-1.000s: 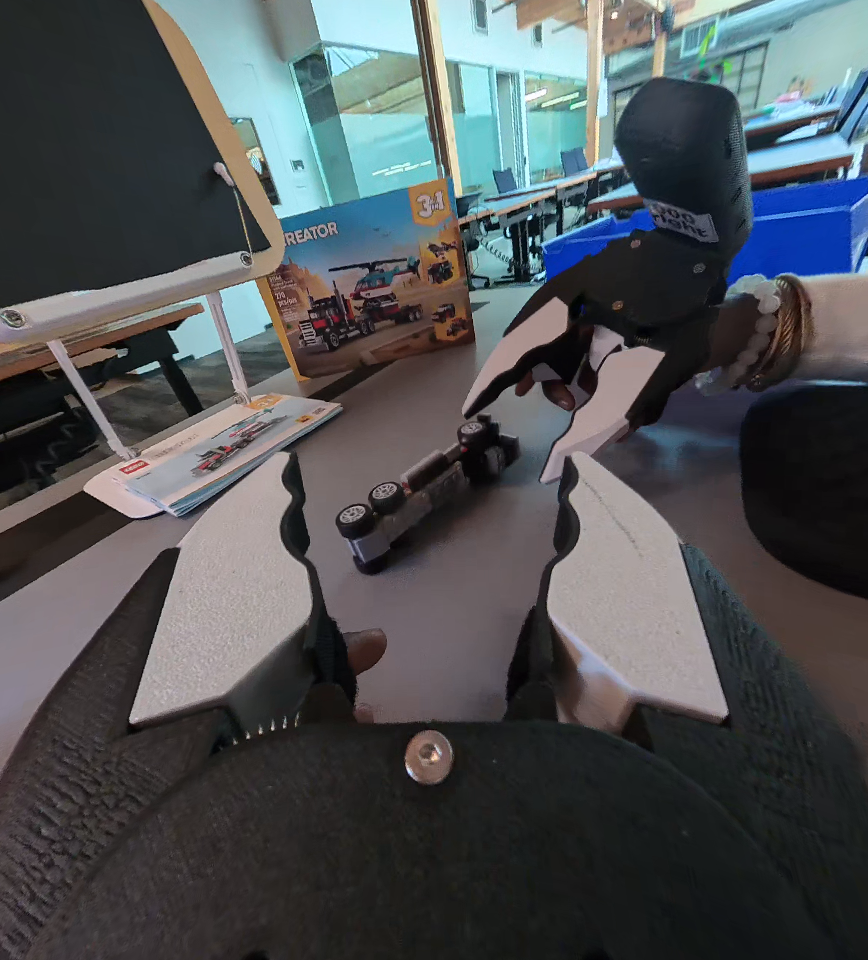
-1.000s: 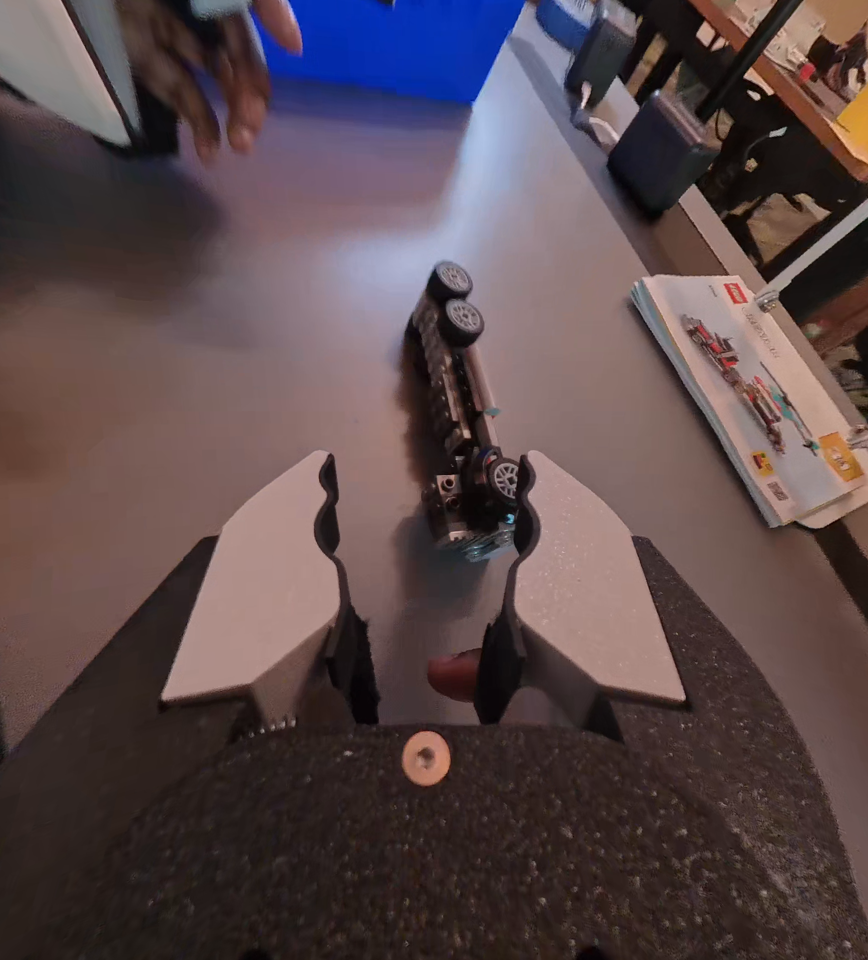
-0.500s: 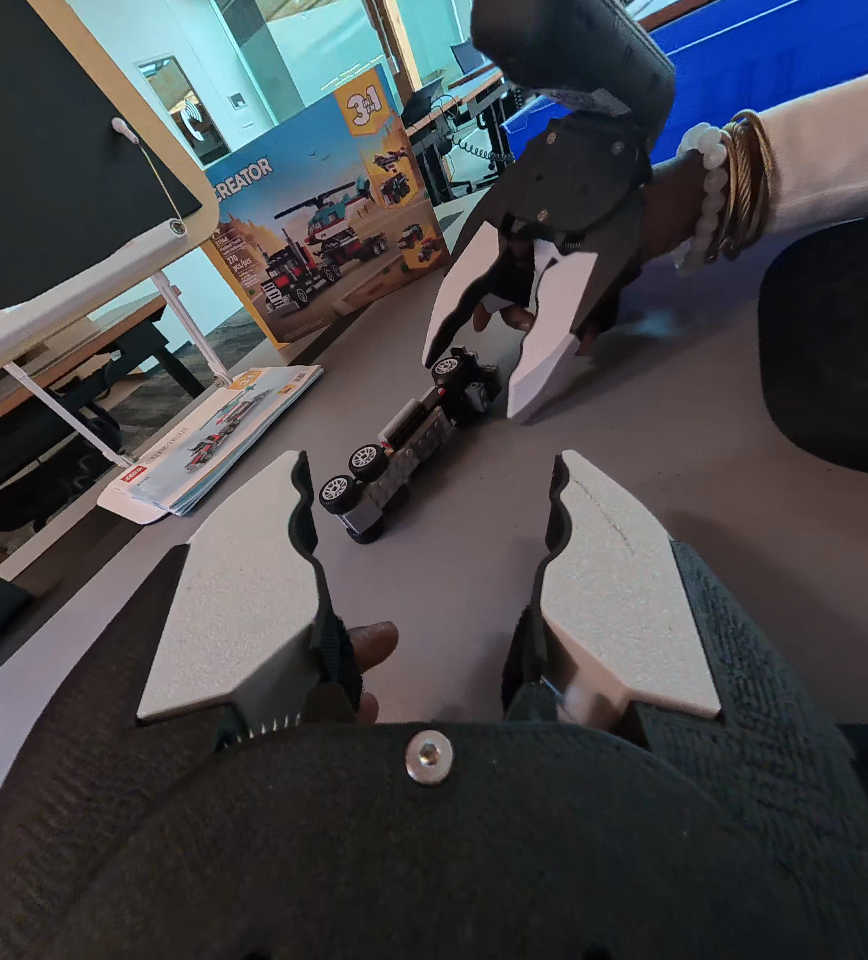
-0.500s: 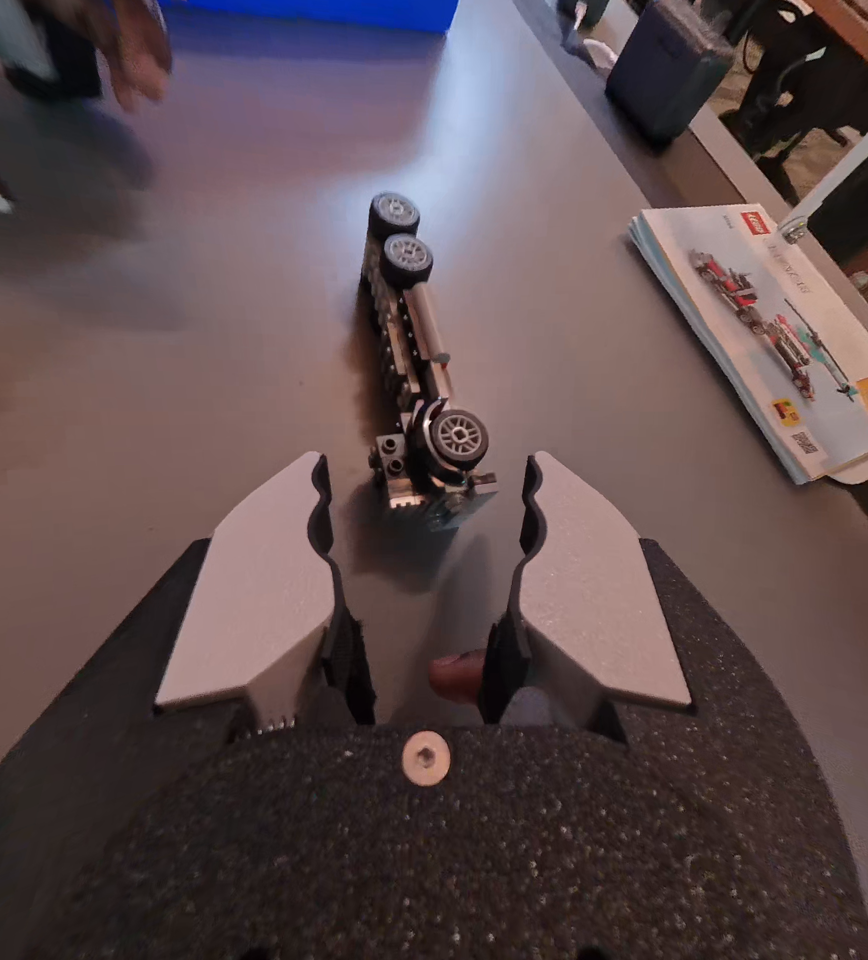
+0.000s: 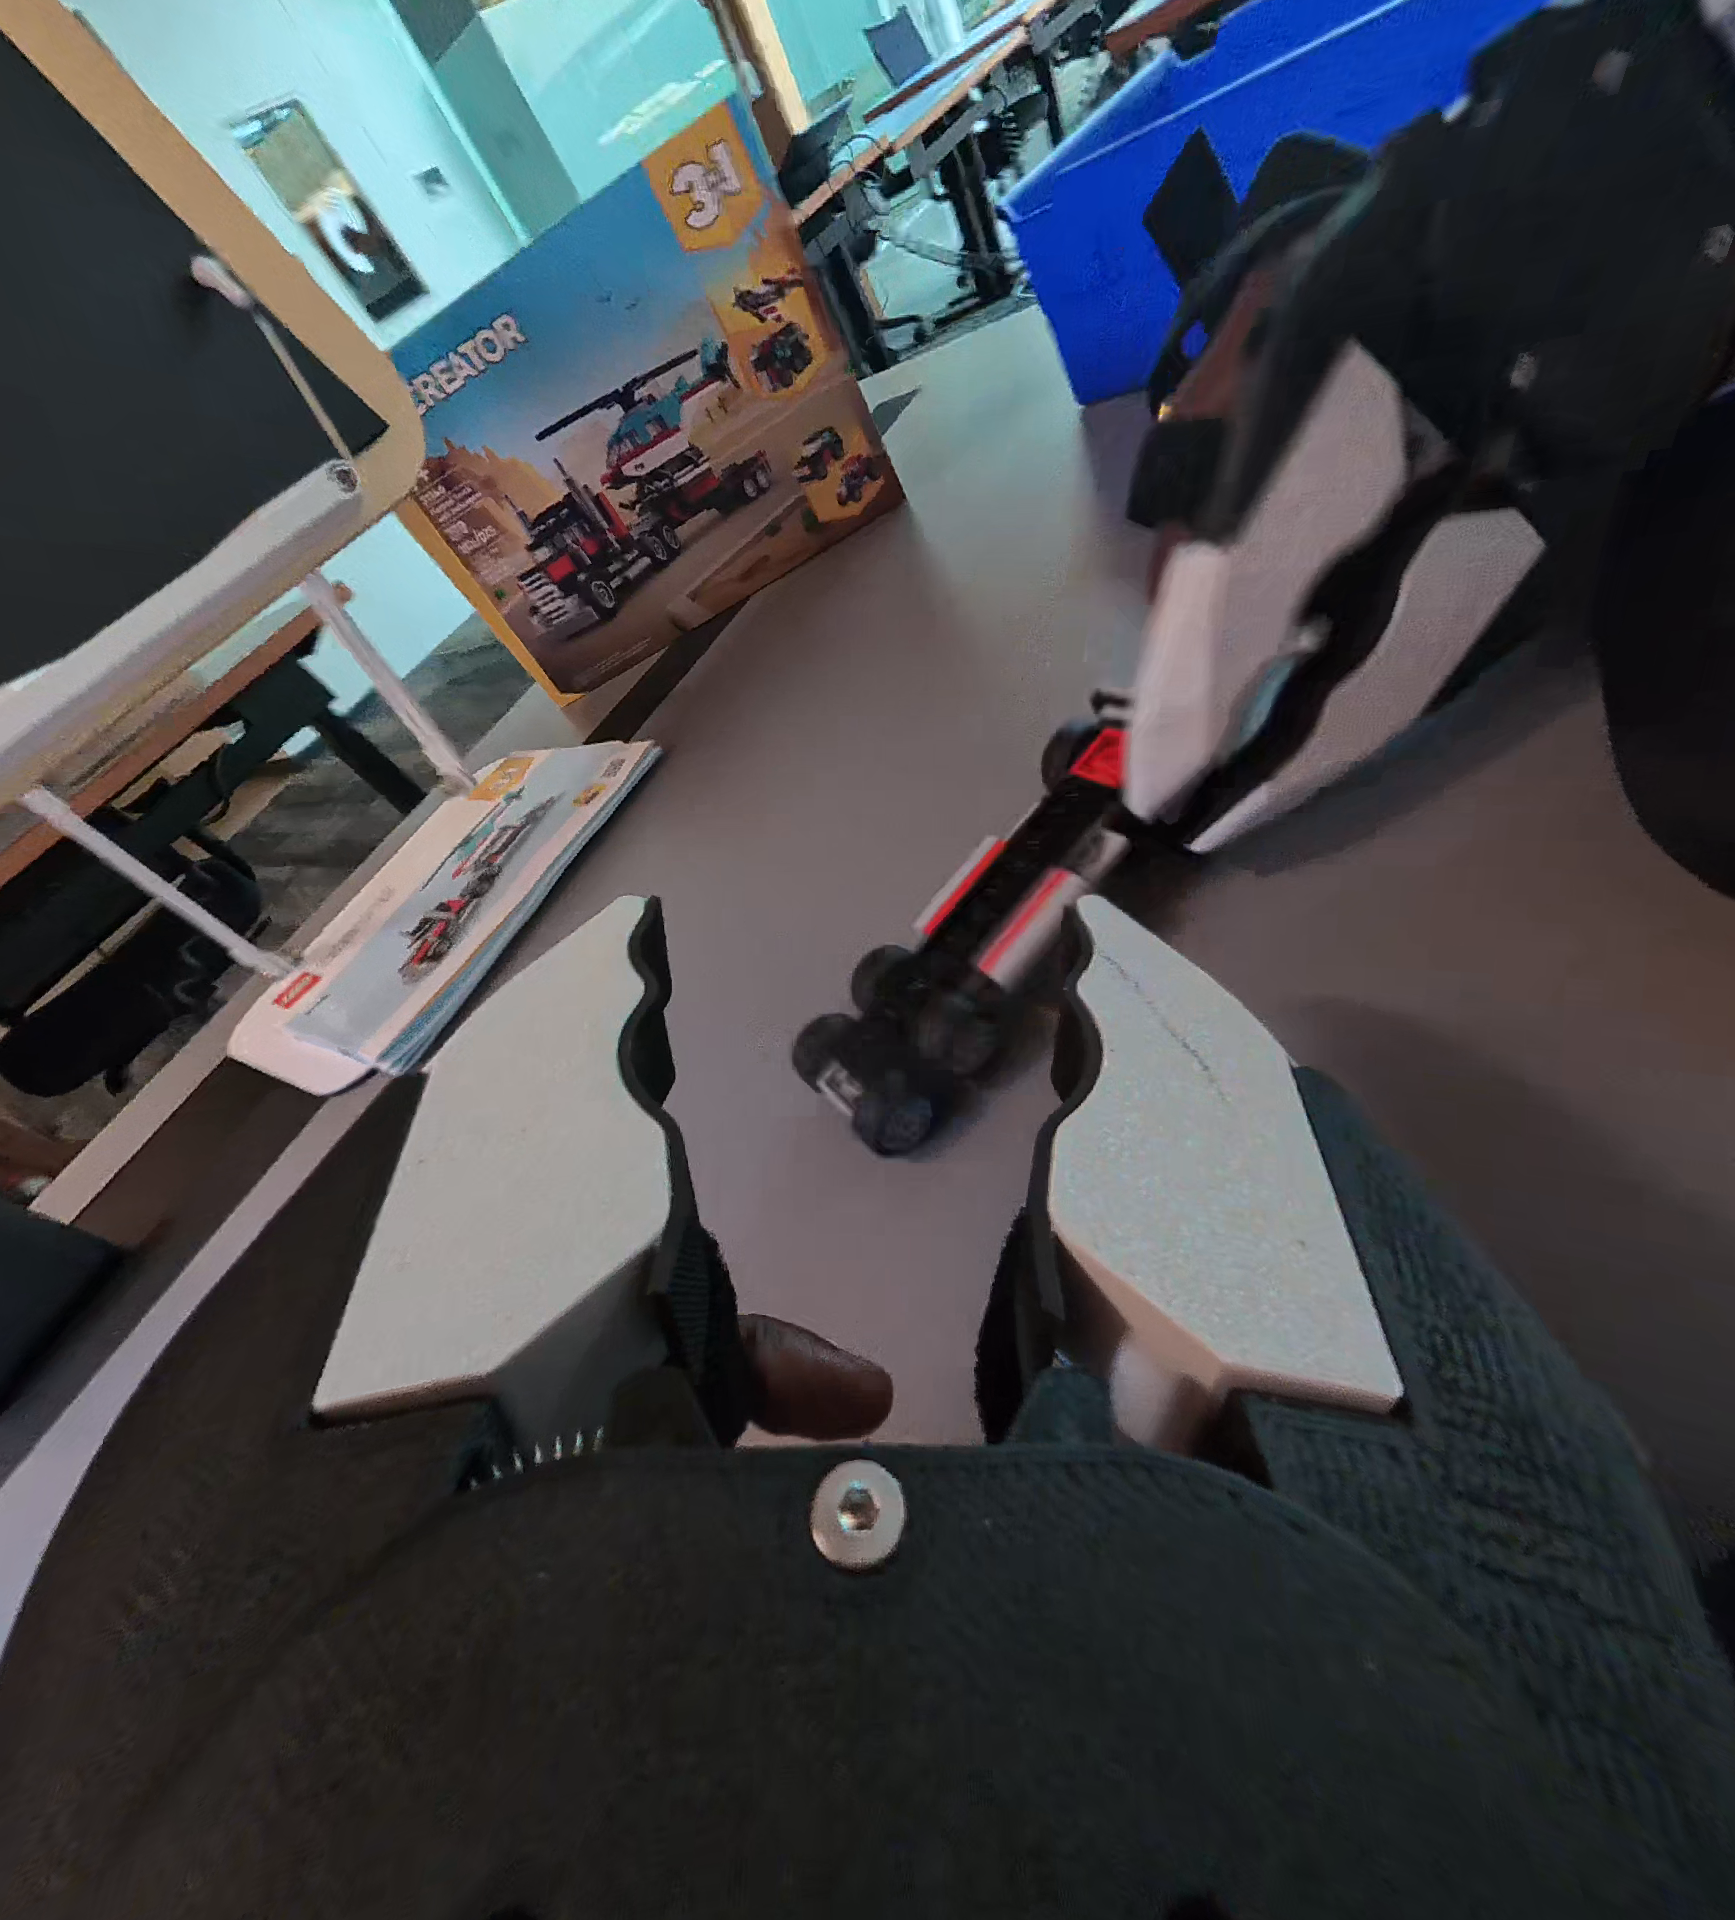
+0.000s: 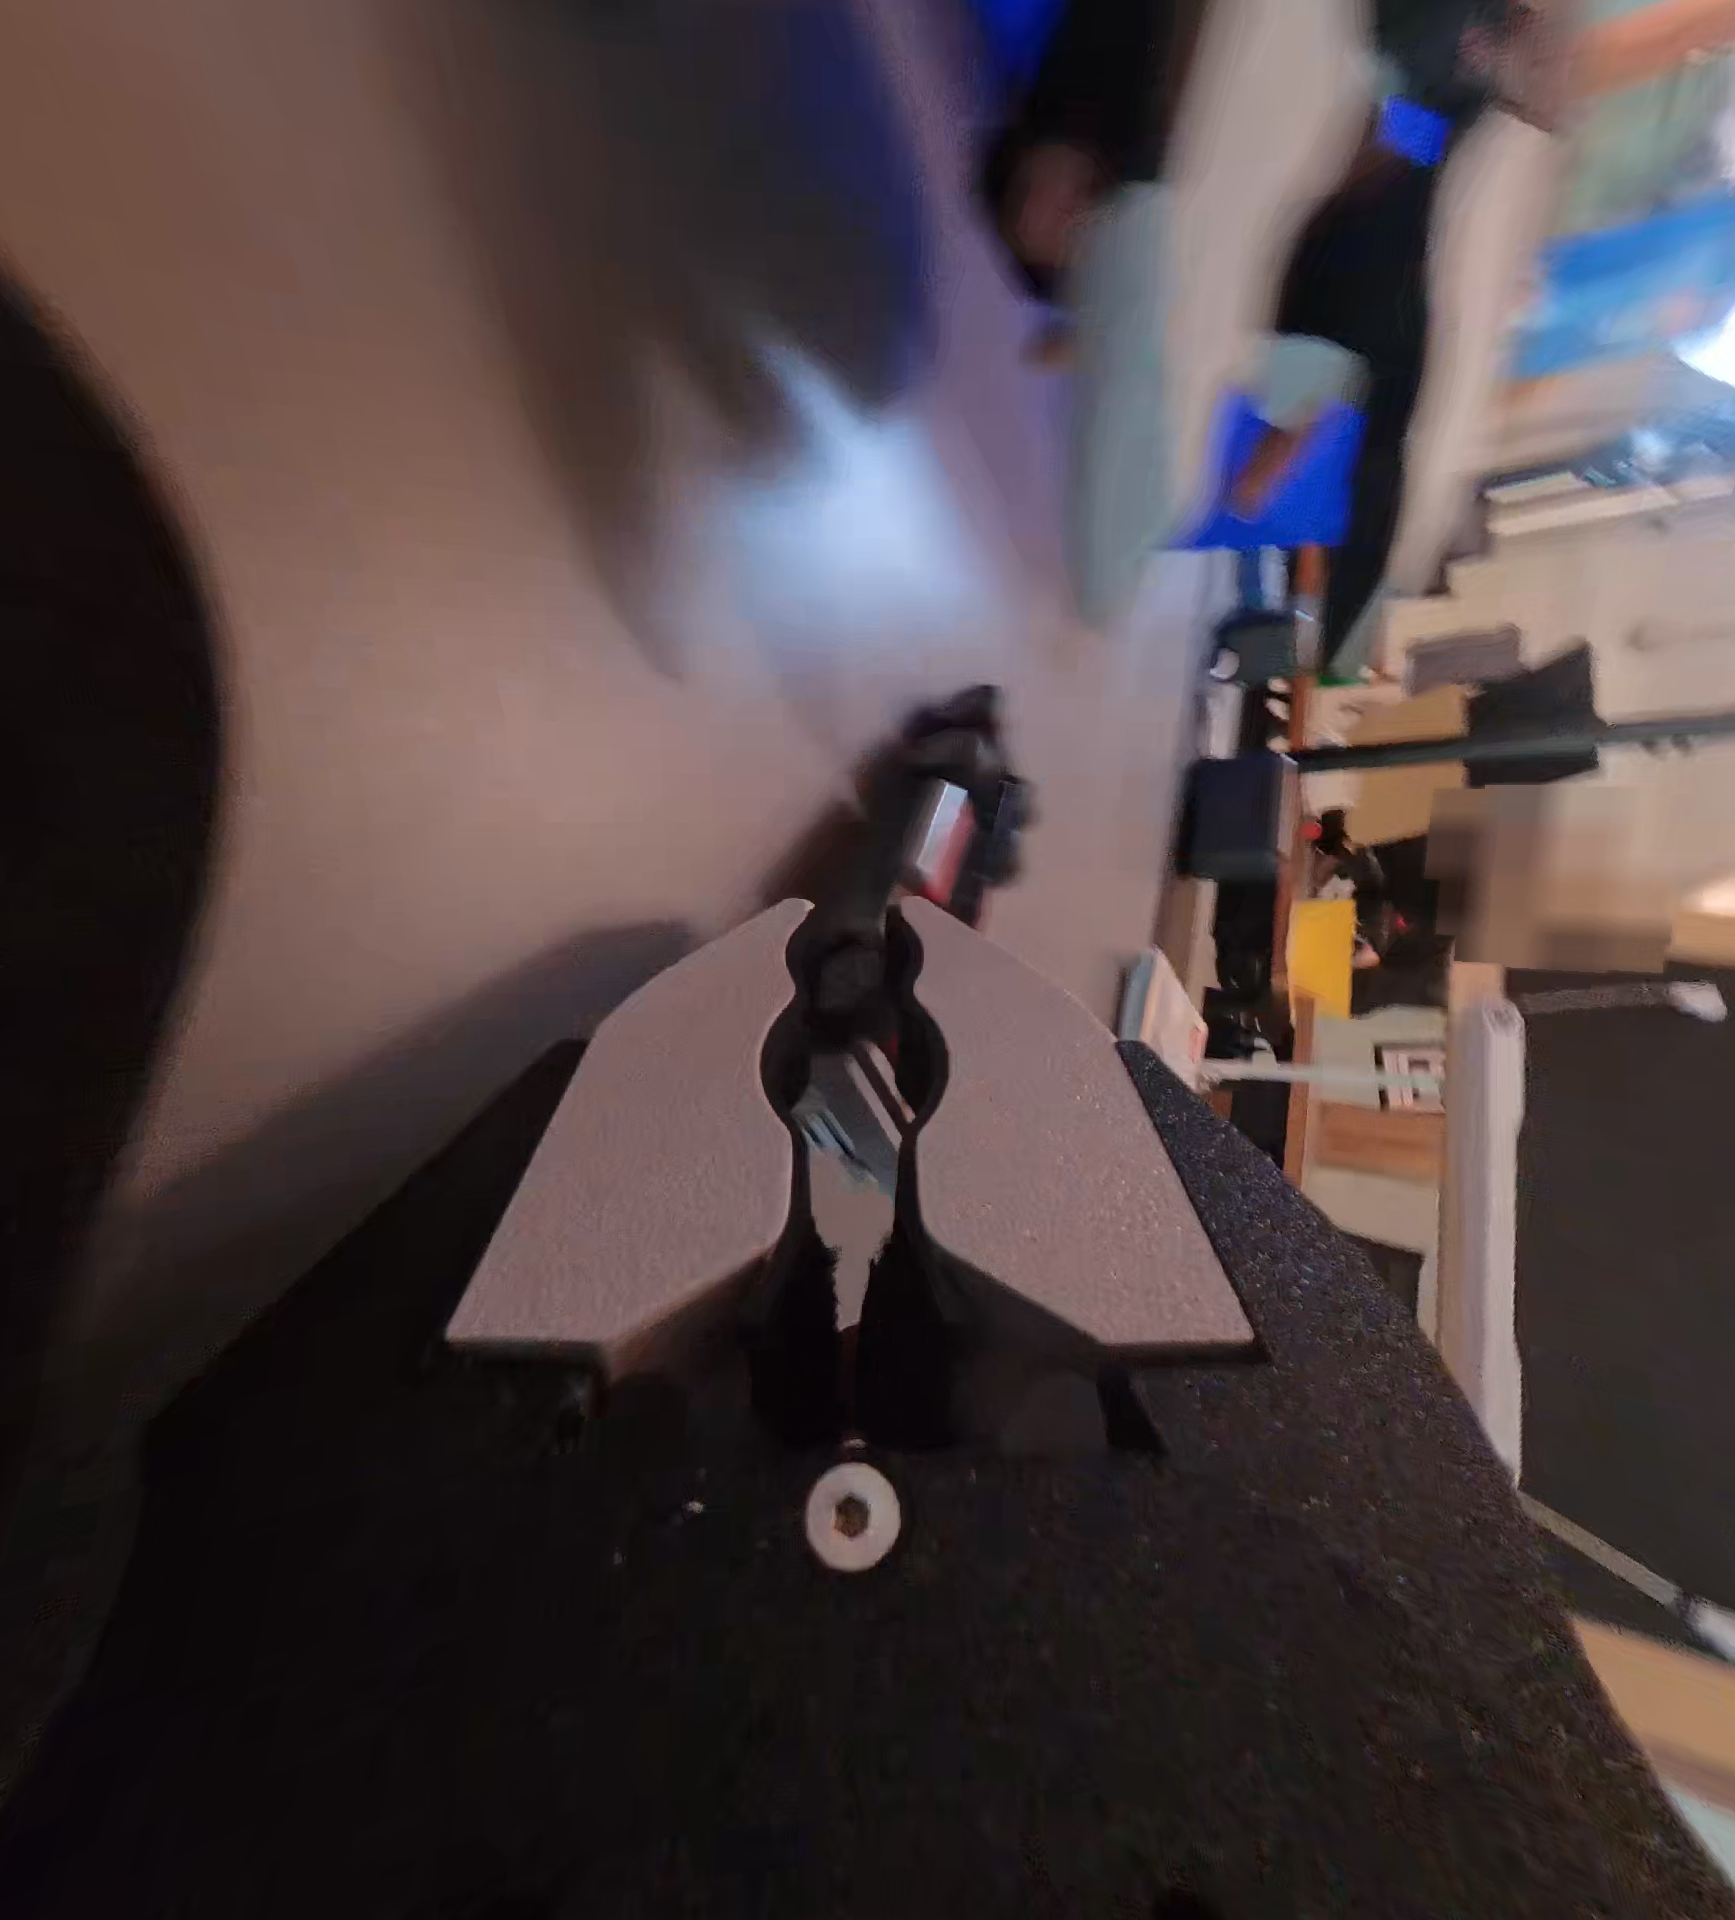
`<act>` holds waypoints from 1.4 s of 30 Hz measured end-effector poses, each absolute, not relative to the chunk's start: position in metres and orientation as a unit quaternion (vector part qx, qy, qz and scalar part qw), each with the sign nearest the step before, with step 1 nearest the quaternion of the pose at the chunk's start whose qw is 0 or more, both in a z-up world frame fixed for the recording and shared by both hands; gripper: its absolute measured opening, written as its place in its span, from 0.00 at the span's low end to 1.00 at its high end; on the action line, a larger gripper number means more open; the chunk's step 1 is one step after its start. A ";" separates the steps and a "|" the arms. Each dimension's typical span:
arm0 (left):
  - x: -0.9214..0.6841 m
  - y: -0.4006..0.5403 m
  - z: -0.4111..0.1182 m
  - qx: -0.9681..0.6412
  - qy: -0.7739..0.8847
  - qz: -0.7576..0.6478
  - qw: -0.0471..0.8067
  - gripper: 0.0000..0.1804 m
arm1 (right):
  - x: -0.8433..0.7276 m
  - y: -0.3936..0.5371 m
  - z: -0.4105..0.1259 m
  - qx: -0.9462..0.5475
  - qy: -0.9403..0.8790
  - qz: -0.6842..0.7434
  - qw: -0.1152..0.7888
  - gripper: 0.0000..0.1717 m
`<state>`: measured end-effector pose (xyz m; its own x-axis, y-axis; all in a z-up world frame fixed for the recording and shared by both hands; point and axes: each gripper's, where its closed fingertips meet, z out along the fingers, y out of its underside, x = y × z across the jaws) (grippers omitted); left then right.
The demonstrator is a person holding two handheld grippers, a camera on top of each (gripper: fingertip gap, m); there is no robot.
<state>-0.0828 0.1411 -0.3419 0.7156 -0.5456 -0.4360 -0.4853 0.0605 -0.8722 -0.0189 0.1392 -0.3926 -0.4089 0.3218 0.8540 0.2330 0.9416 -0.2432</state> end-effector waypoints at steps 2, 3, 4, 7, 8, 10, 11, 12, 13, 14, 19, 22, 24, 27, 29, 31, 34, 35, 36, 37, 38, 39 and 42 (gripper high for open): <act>-0.075 0.142 -0.343 -0.691 0.412 -0.054 0.591 0.40 | -0.015 0.136 -0.407 -0.140 -0.854 -0.013 0.501 0.04; -0.067 0.140 -0.350 -0.701 0.444 -0.085 0.552 0.40 | -0.015 0.134 -0.407 -0.133 -0.853 -0.016 0.505 0.04; -0.059 0.136 -0.359 -0.712 0.476 -0.122 0.502 0.40 | -0.015 0.134 -0.406 -0.142 -0.853 -0.004 0.503 0.05; -0.050 0.155 -0.375 -0.721 0.524 -0.116 0.438 0.40 | -0.016 0.125 -0.388 -0.223 -0.820 0.137 0.509 0.19; -0.050 0.166 -0.379 -0.717 0.537 -0.092 0.435 0.40 | -0.014 0.123 -0.381 -0.271 -0.800 0.206 0.494 0.21; -0.047 0.175 -0.392 -0.715 0.566 -0.076 0.403 0.39 | -0.010 0.133 -0.370 -0.389 -0.735 0.337 0.441 0.36; -0.047 0.173 -0.402 -0.721 0.579 -0.081 0.372 0.39 | -0.008 0.143 -0.367 -0.450 -0.693 0.391 0.405 0.44; -0.046 0.171 -0.408 -0.729 0.580 -0.096 0.351 0.36 | -0.006 0.155 -0.368 -0.509 -0.649 0.431 0.366 0.48; -0.042 0.170 -0.409 -0.734 0.571 -0.118 0.349 0.27 | -0.003 0.166 -0.371 -0.555 -0.616 0.454 0.327 0.49; -0.041 0.171 -0.409 -0.735 0.563 -0.127 0.355 0.24 | -0.001 0.172 -0.374 -0.584 -0.591 0.471 0.296 0.47; -0.045 0.176 -0.405 -0.685 0.577 -0.046 0.443 0.21 | -0.001 0.173 -0.391 -0.598 -0.625 0.418 0.279 0.26; -0.043 0.173 -0.401 -0.680 0.573 -0.058 0.453 0.25 | -0.005 0.172 -0.391 -0.505 -0.705 0.315 0.384 0.26; -0.038 0.170 -0.390 -0.687 0.548 -0.109 0.464 0.34 | -0.005 0.174 -0.395 -0.385 -0.775 0.164 0.473 0.26; -0.040 0.168 -0.375 -0.690 0.526 -0.135 0.478 0.35 | -0.010 0.173 -0.387 -0.183 -0.798 -0.056 0.571 0.26; -0.046 0.165 -0.385 -0.697 0.551 -0.100 0.448 0.26 | -0.013 0.169 -0.385 -0.136 -0.795 -0.109 0.581 0.26; -0.049 0.158 -0.401 -0.697 0.592 -0.059 0.400 0.19 | -0.013 0.167 -0.386 -0.137 -0.796 -0.098 0.581 0.26; -0.048 0.157 -0.405 -0.673 0.623 0.017 0.399 0.15 | -0.008 0.158 -0.383 -0.234 -0.788 0.075 0.564 0.31; -0.047 0.156 -0.406 -0.654 0.638 0.050 0.403 0.15 | -0.005 0.154 -0.378 -0.286 -0.772 0.165 0.544 0.33; -0.046 0.155 -0.405 -0.633 0.649 0.081 0.413 0.15 | -0.002 0.150 -0.373 -0.337 -0.745 0.259 0.515 0.35; -0.045 0.154 -0.404 -0.615 0.654 0.109 0.427 0.15 | 0.000 0.150 -0.366 -0.381 -0.711 0.342 0.482 0.37; -0.044 0.153 -0.403 -0.600 0.656 0.133 0.439 0.15 | 0.001 0.153 -0.360 -0.409 -0.688 0.389 0.457 0.36; -0.044 0.151 -0.403 -0.586 0.658 0.153 0.447 0.15 | 0.001 0.158 -0.356 -0.434 -0.665 0.414 0.445 0.38; -0.044 0.147 -0.402 -0.553 0.669 0.187 0.460 0.16 | -0.001 0.158 -0.361 -0.441 -0.675 0.402 0.434 0.34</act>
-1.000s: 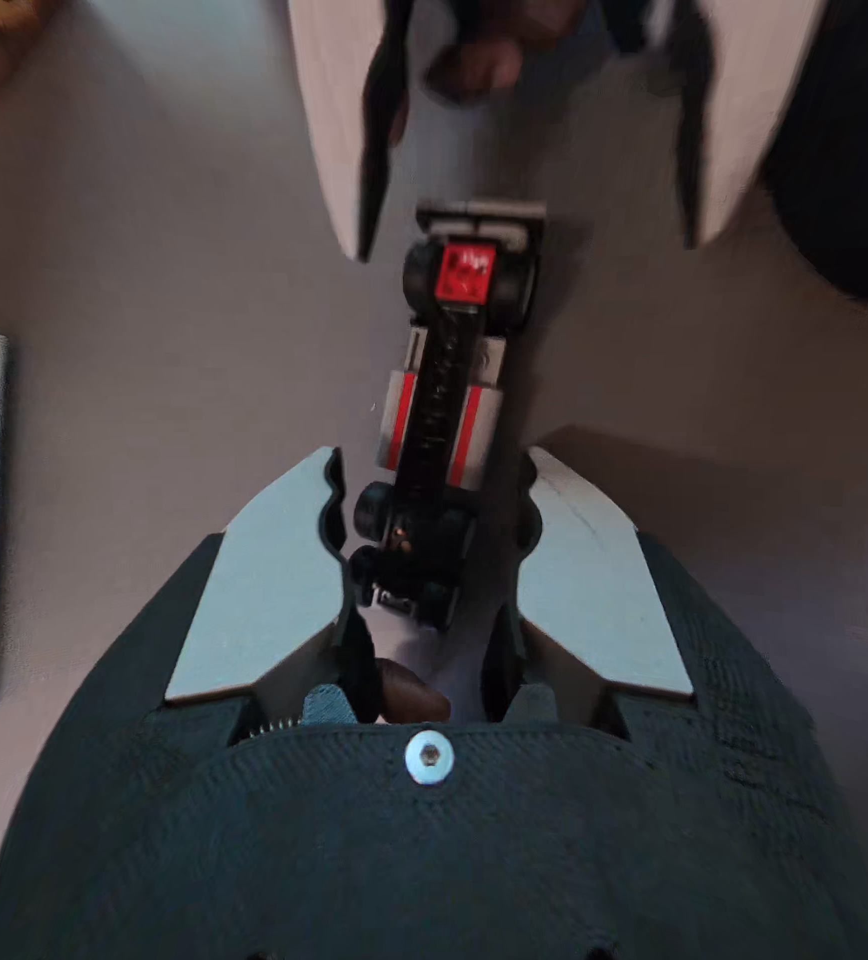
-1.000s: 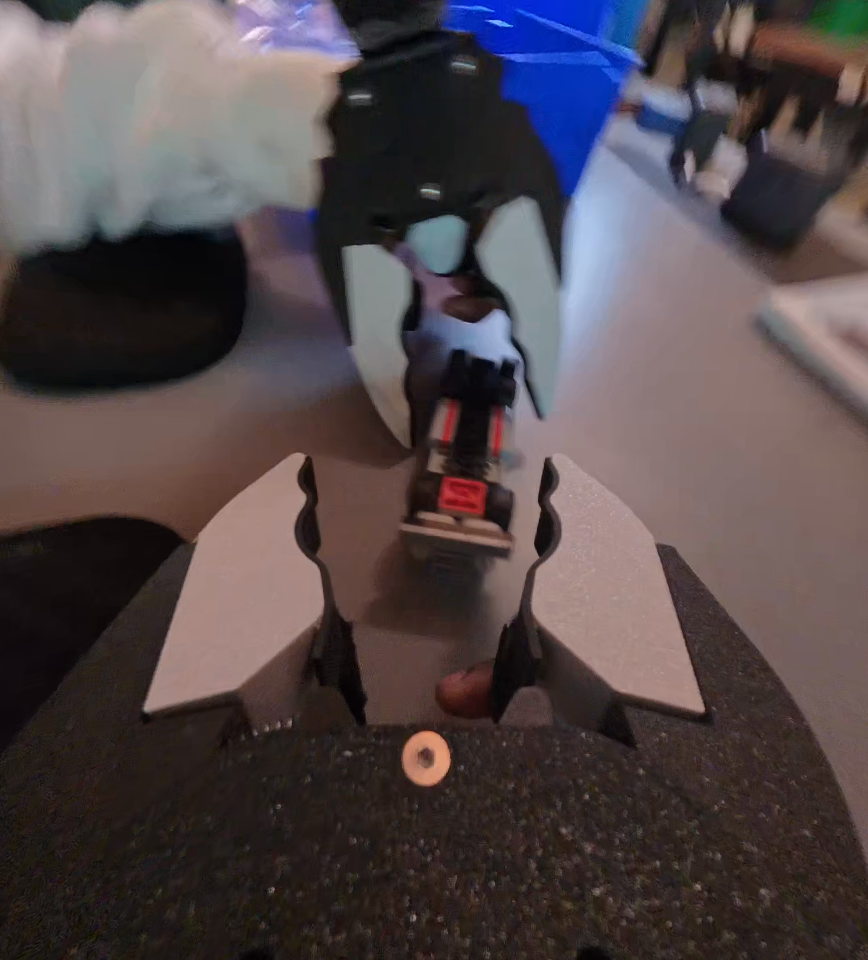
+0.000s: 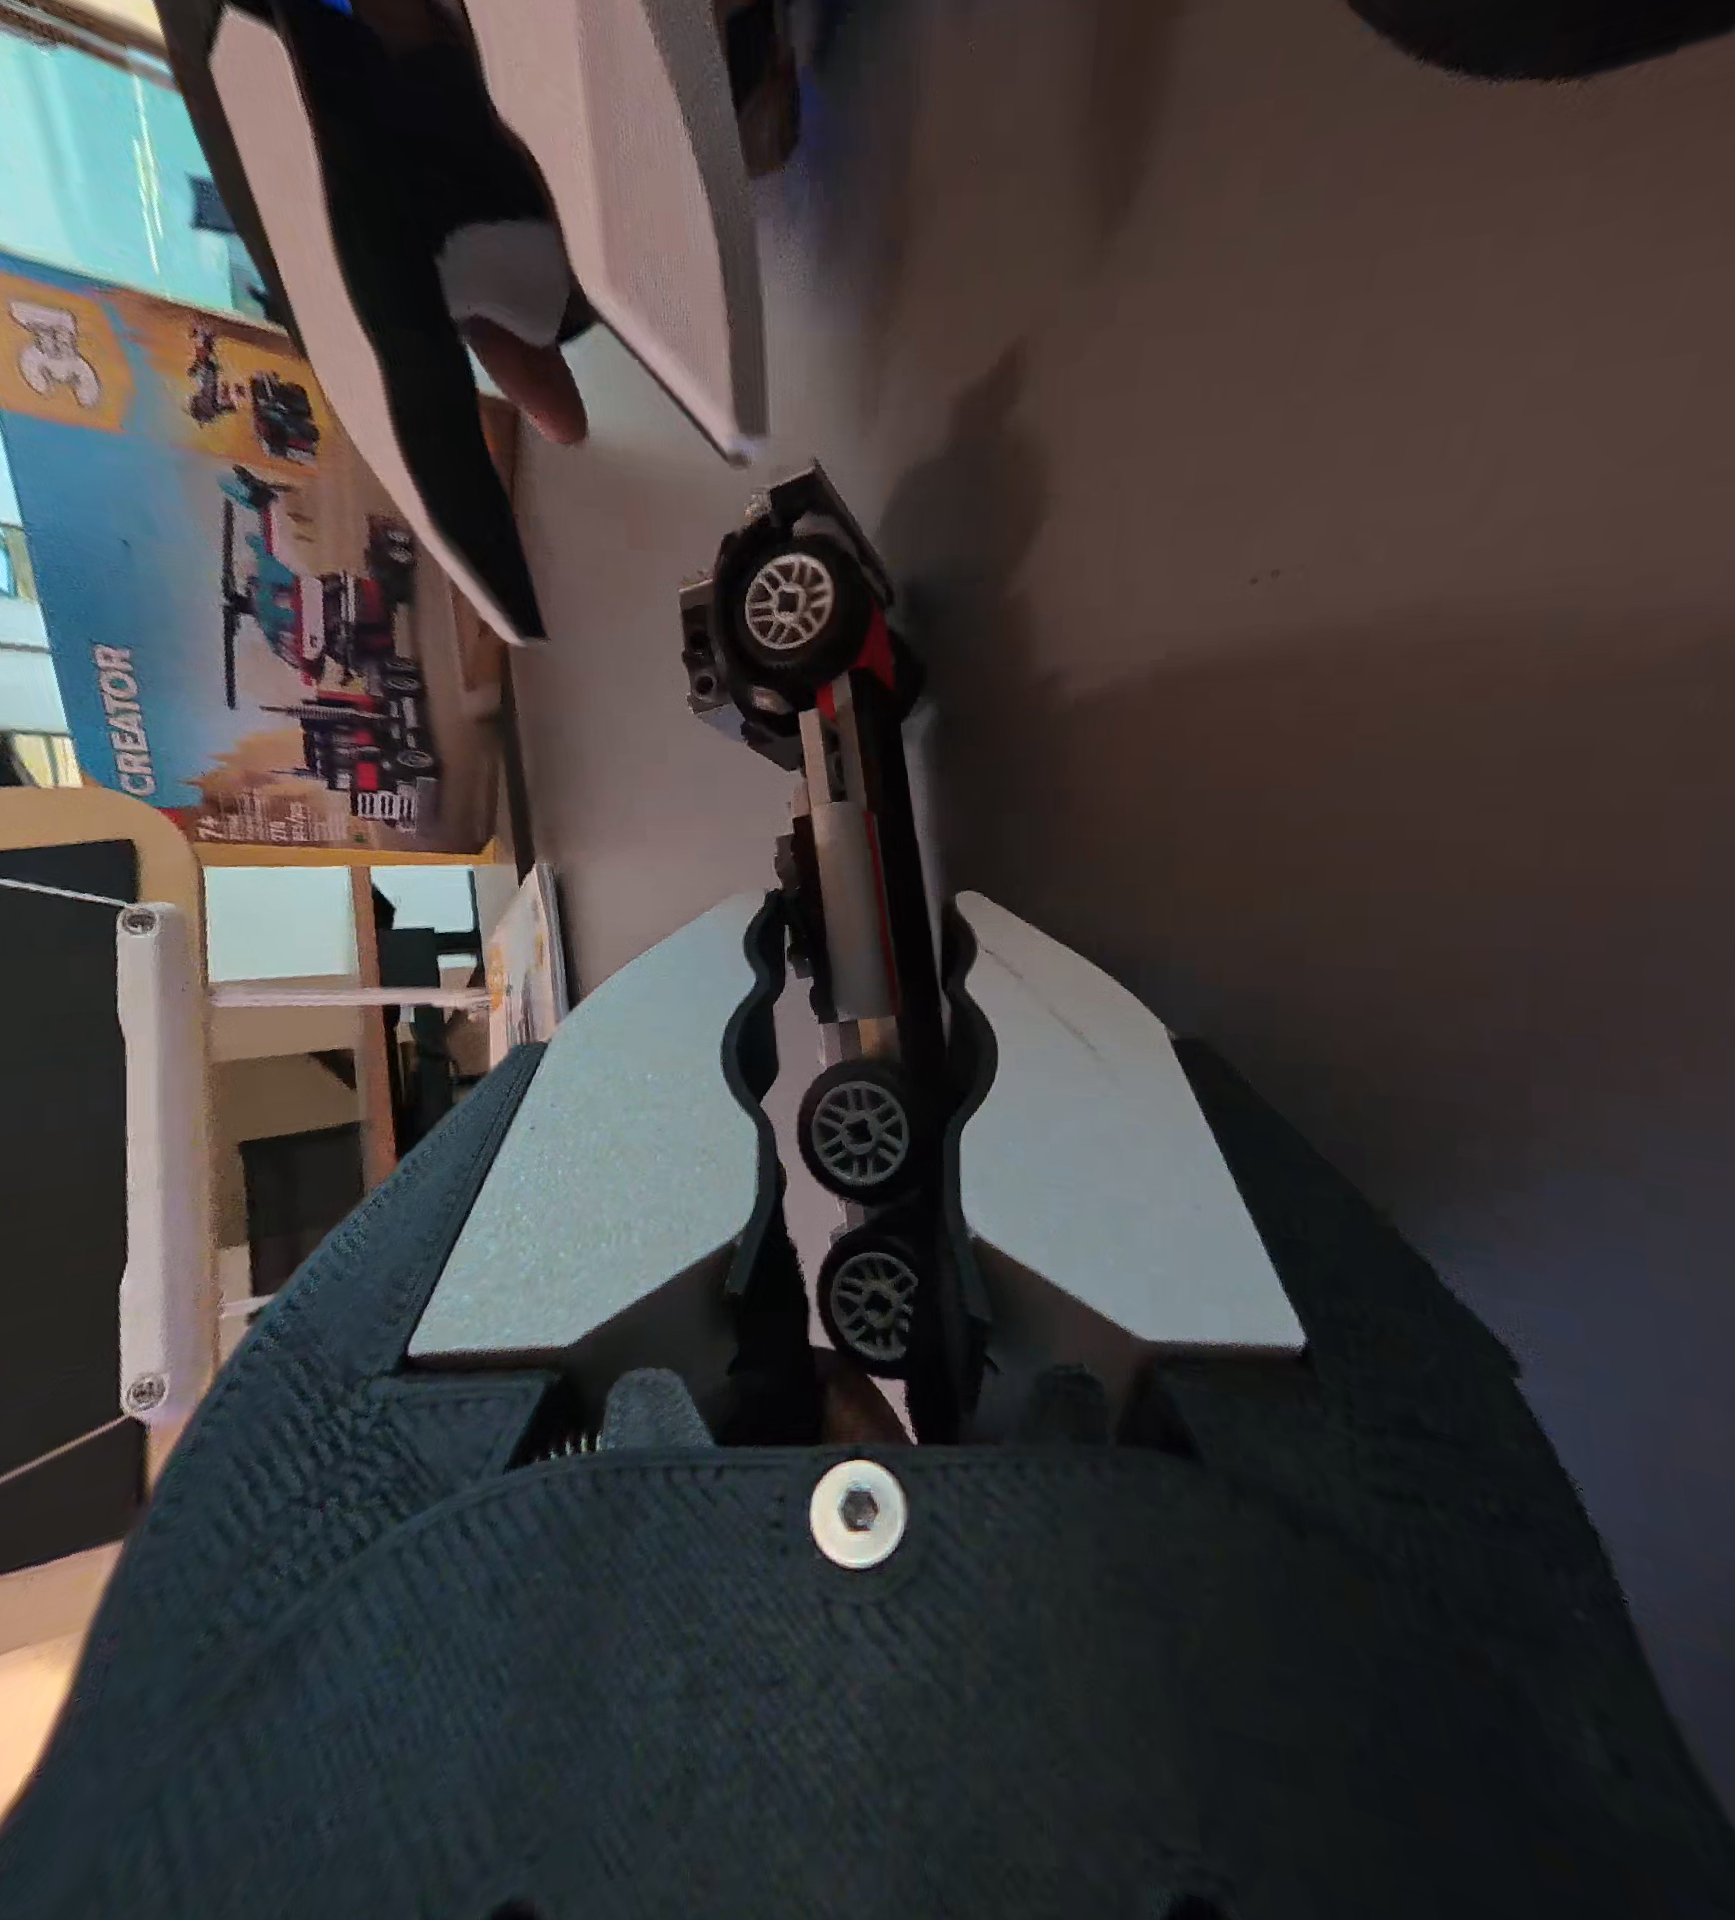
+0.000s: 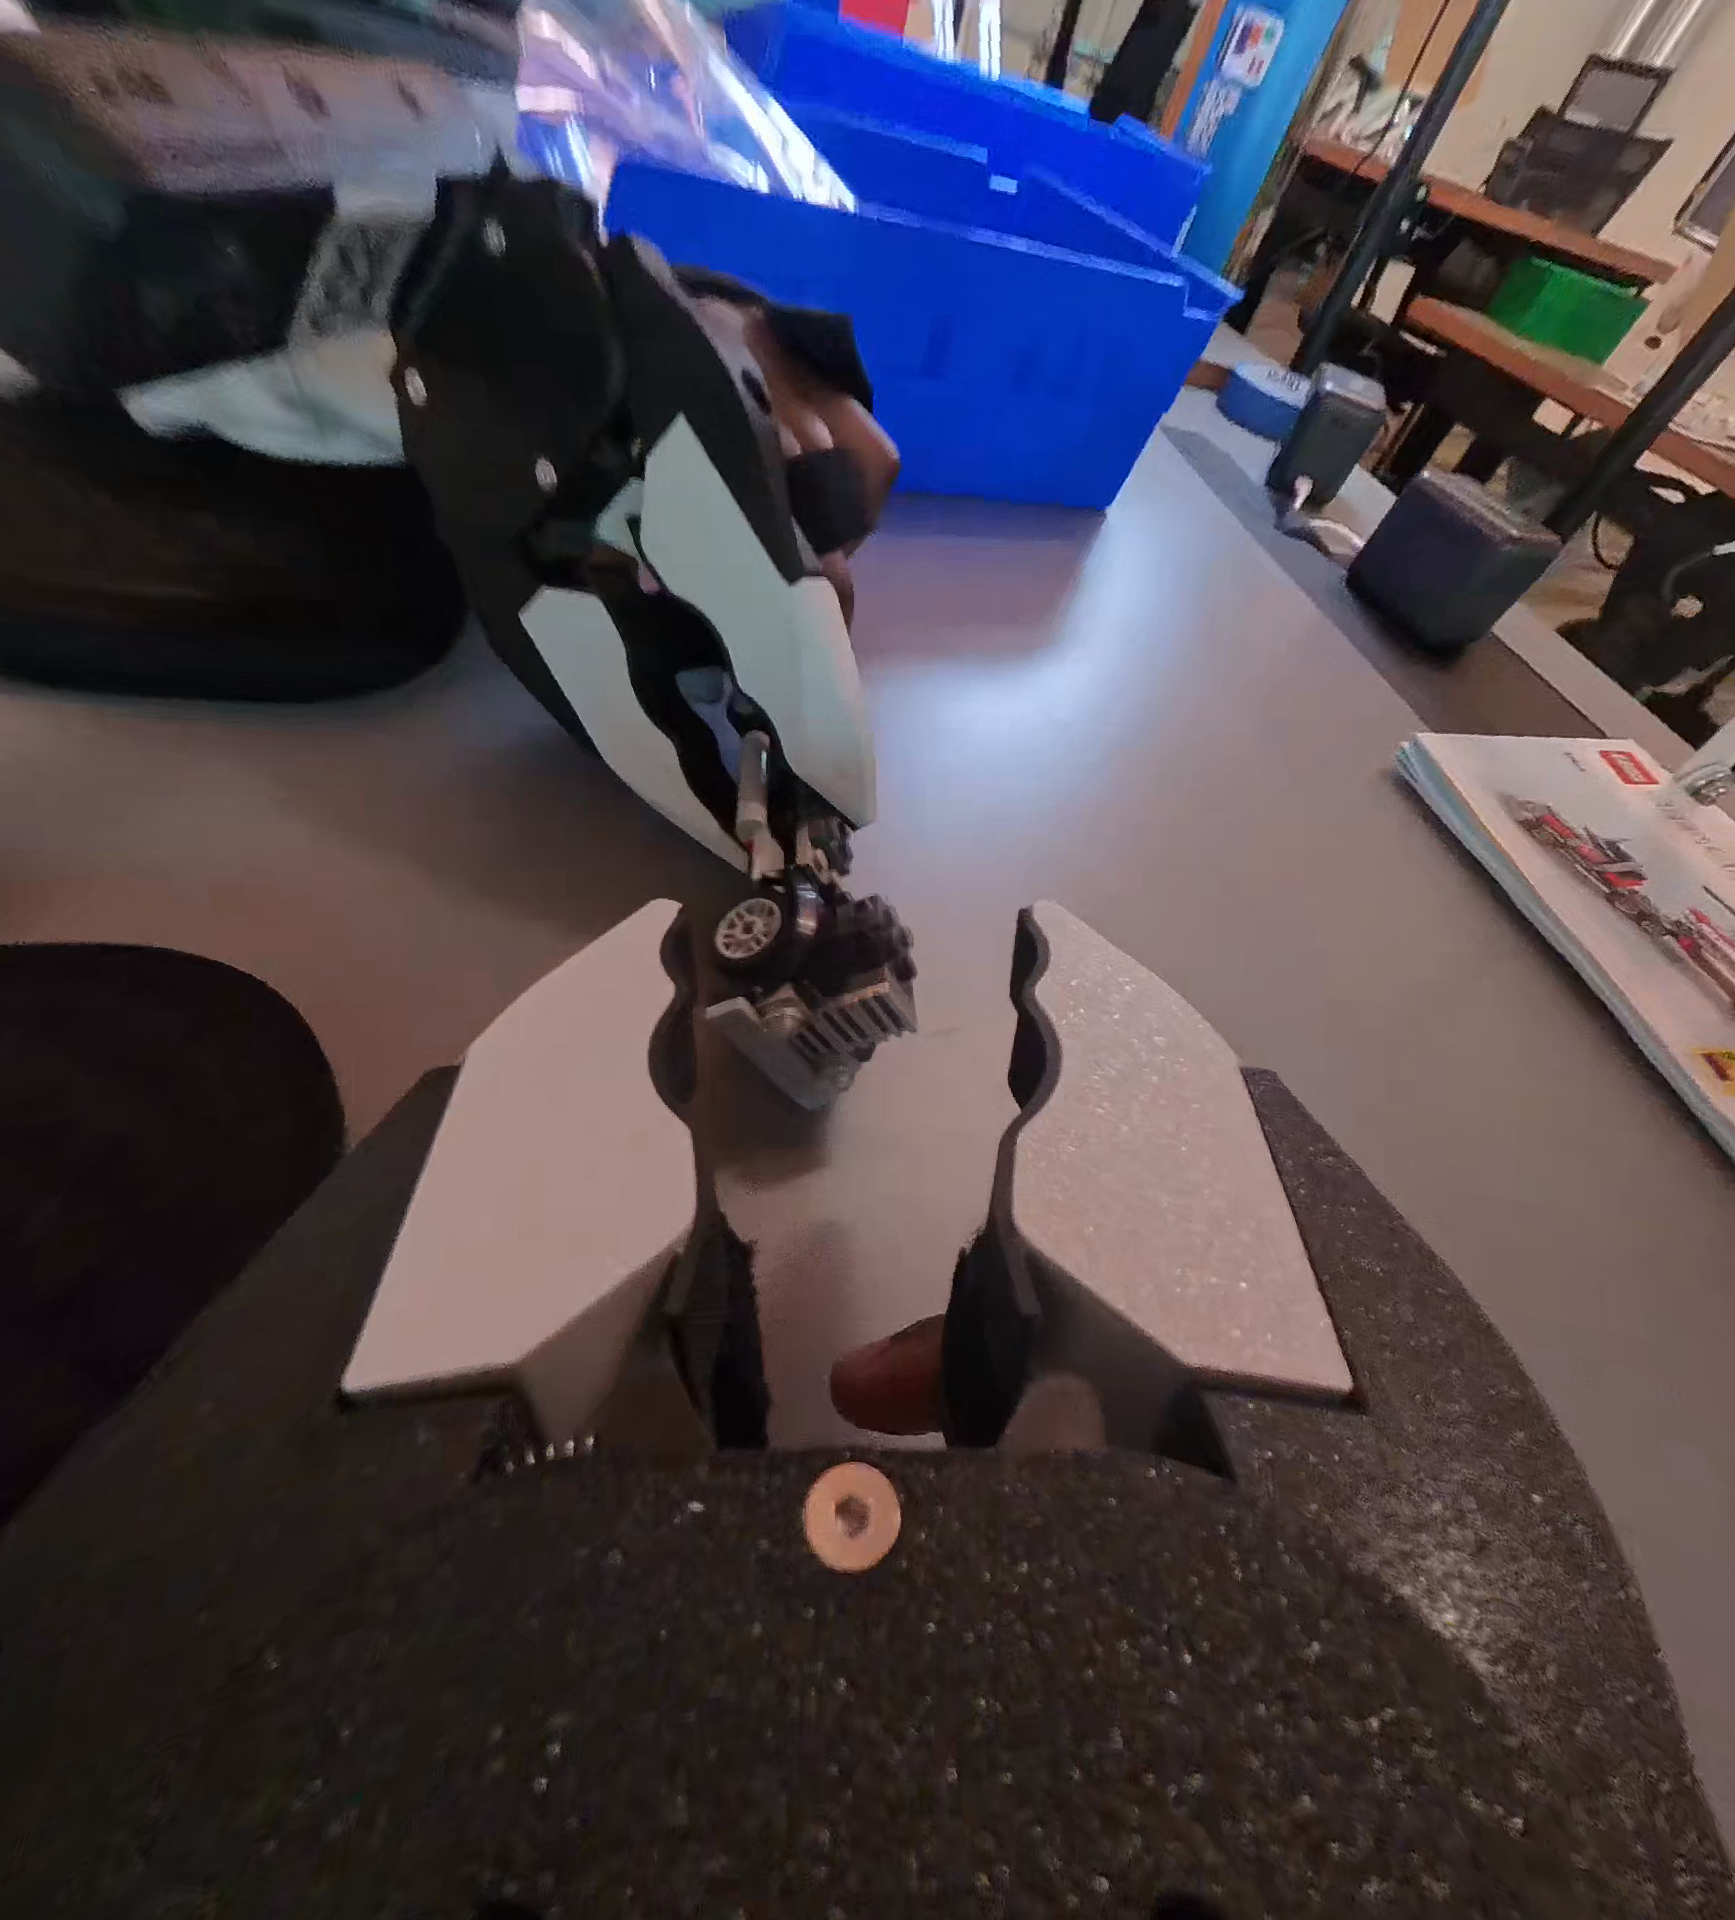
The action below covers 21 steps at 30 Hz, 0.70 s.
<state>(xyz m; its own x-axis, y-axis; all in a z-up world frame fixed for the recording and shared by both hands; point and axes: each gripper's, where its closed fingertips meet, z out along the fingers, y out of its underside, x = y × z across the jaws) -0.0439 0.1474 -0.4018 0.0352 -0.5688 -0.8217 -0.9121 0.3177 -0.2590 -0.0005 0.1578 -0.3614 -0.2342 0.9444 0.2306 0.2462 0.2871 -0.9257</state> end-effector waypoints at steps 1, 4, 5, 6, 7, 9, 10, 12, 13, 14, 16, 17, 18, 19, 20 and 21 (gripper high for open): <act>-0.042 0.144 -0.402 -0.552 0.671 0.175 0.463 0.16 | -0.002 0.157 -0.367 -0.442 -0.687 0.379 0.435 0.33; -0.031 0.130 -0.403 -0.580 0.664 0.077 0.467 0.18 | -0.003 0.142 -0.390 -0.431 -0.746 0.336 0.382 0.26; -0.029 0.126 -0.403 -0.593 0.655 0.044 0.466 0.20 | -0.002 0.136 -0.396 -0.426 -0.760 0.330 0.364 0.22; -0.029 0.124 -0.401 -0.605 0.644 0.017 0.468 0.22 | -0.003 0.135 -0.395 -0.420 -0.761 0.327 0.371 0.22; -0.028 0.123 -0.396 -0.613 0.629 -0.011 0.478 0.24 | -0.004 0.134 -0.396 -0.414 -0.764 0.321 0.376 0.22; -0.025 0.125 -0.380 -0.632 0.576 -0.082 0.512 0.30 | -0.003 0.134 -0.396 -0.409 -0.766 0.318 0.380 0.22; -0.023 0.126 -0.372 -0.644 0.543 -0.119 0.525 0.34 | -0.003 0.133 -0.395 -0.410 -0.765 0.322 0.378 0.22; -0.022 0.136 -0.360 -0.669 0.480 -0.156 0.546 0.43 | -0.004 0.133 -0.392 -0.419 -0.755 0.341 0.372 0.22; -0.021 0.139 -0.356 -0.668 0.468 -0.156 0.557 0.46 | -0.005 0.132 -0.389 -0.423 -0.749 0.352 0.370 0.23; -0.019 0.141 -0.354 -0.664 0.468 -0.145 0.565 0.47 | -0.005 0.132 -0.387 -0.425 -0.744 0.361 0.368 0.23; -0.015 0.141 -0.363 -0.669 0.485 -0.126 0.548 0.46 | -0.005 0.134 -0.381 -0.428 -0.731 0.377 0.376 0.25; -0.014 0.139 -0.372 -0.679 0.495 -0.125 0.527 0.43 | -0.004 0.135 -0.378 -0.431 -0.722 0.387 0.380 0.24; -0.014 0.138 -0.382 -0.691 0.503 -0.124 0.504 0.38 | -0.004 0.135 -0.374 -0.436 -0.711 0.401 0.379 0.23; -0.014 0.136 -0.390 -0.700 0.509 -0.123 0.486 0.34 | -0.003 0.135 -0.371 -0.443 -0.701 0.417 0.371 0.22; -0.015 0.136 -0.394 -0.702 0.515 -0.118 0.477 0.29 | -0.003 0.135 -0.370 -0.452 -0.693 0.430 0.361 0.20; -0.015 0.138 -0.394 -0.700 0.517 -0.112 0.480 0.26 | -0.002 0.135 -0.370 -0.461 -0.689 0.436 0.351 0.18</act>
